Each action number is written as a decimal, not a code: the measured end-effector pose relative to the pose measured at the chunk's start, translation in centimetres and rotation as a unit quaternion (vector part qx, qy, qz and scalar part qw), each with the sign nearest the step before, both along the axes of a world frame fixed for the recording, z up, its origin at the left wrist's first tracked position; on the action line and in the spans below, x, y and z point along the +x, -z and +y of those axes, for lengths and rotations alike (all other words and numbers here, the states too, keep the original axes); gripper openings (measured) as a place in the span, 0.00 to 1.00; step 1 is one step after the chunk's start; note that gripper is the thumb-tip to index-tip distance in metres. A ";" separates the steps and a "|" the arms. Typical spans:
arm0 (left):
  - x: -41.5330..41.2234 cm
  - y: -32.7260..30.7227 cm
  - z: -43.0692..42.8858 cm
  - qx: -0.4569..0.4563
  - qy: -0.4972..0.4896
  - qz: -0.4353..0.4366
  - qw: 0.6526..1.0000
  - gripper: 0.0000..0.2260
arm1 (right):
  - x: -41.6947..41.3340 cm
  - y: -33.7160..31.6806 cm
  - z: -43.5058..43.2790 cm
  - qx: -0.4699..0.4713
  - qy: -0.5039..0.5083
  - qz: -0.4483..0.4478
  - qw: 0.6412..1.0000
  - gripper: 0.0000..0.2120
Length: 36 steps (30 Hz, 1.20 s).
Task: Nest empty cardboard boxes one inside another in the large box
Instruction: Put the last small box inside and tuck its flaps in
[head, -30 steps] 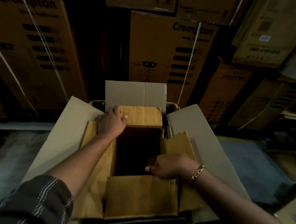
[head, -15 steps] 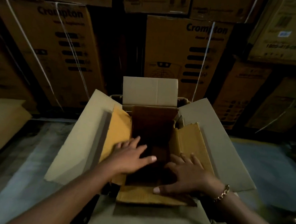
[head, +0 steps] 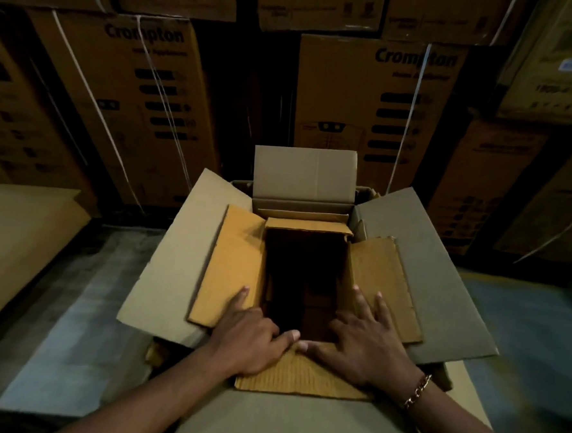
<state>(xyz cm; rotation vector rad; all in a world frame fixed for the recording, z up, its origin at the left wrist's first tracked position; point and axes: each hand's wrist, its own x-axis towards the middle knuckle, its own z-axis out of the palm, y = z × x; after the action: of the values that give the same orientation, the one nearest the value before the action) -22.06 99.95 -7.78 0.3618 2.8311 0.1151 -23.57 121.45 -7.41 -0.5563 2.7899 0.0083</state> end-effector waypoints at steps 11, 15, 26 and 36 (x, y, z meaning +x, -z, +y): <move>-9.8 -0.7 0.0 -0.060 0.036 0.016 0.997 0.36 | -9.4 -0.2 -2.9 0.108 -0.033 -0.080 0.990 0.46; -15.5 -1.0 -0.3 -0.055 0.007 0.065 0.996 0.41 | -11.5 -0.8 -4.0 0.112 -0.021 -0.097 0.989 0.51; -22.0 1.7 -2.8 -0.080 -0.046 0.077 0.993 0.45 | -16.9 -2.3 -3.5 0.104 -0.030 -0.118 0.987 0.54; -22.0 3.6 -2.1 -0.109 -0.032 0.151 0.982 0.48 | -3.8 0.1 -2.8 -0.045 -0.052 -0.190 0.979 0.50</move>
<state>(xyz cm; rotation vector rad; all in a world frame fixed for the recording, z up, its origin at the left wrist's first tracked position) -44.06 97.81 -11.42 0.2574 3.1126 -0.2574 -27.35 118.68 -7.47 -0.6497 2.3964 -0.1824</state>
